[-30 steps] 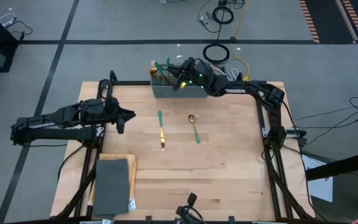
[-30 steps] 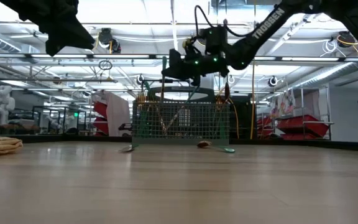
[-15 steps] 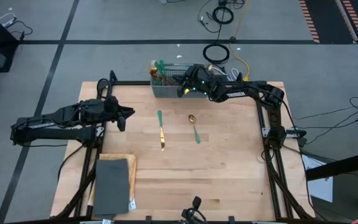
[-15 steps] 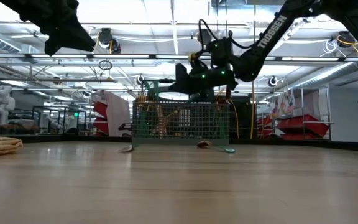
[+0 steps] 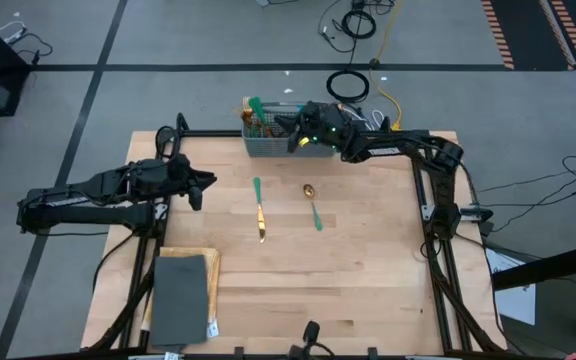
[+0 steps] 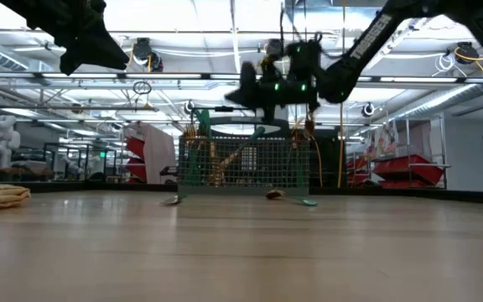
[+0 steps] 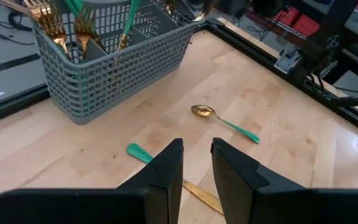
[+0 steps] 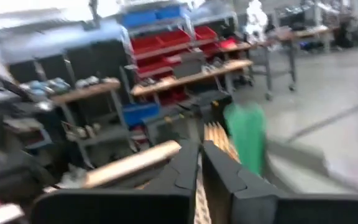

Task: Sort silverware
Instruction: Put the green spoon into the silverware basket

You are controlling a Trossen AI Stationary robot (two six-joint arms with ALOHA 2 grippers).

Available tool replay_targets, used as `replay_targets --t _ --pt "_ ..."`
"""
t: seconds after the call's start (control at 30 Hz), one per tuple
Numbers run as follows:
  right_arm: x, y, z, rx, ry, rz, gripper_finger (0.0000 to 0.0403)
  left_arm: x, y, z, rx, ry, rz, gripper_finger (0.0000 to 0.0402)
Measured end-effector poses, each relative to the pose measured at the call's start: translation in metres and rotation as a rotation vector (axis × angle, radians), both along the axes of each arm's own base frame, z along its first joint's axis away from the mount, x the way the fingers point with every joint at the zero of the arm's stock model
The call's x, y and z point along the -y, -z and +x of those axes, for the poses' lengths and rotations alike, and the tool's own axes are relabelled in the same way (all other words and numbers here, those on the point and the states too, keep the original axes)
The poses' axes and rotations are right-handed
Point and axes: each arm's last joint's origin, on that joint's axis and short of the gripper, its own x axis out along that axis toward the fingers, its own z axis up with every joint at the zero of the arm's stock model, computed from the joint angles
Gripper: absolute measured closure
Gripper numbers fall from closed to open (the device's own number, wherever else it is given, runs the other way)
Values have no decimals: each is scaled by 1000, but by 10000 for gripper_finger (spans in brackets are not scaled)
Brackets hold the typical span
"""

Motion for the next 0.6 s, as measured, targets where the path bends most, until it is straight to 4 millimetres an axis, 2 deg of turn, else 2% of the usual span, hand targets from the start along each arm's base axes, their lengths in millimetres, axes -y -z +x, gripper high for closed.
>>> replay_targets --t 0.1,0.2,0.3,0.37,0.47,0.6 --pt "-13 -36 -5 25 -51 -45 369 0 0 0 0 1 -1 311" --pt "-35 -75 -14 -28 -99 -105 336 0 0 0 1 7 -3 311" --pt "-58 -112 -29 -179 -119 -121 305 0 0 0 1 8 -4 311" --pt "-73 -128 -41 -326 -88 -78 290 0 0 0 1 9 -4 311" --pt "-94 -134 -57 -558 -32 19 276 0 0 0 1 11 -5 311" --pt "-122 -125 -69 -747 -9 193 271 1 0 0 -1 34 -8 311"
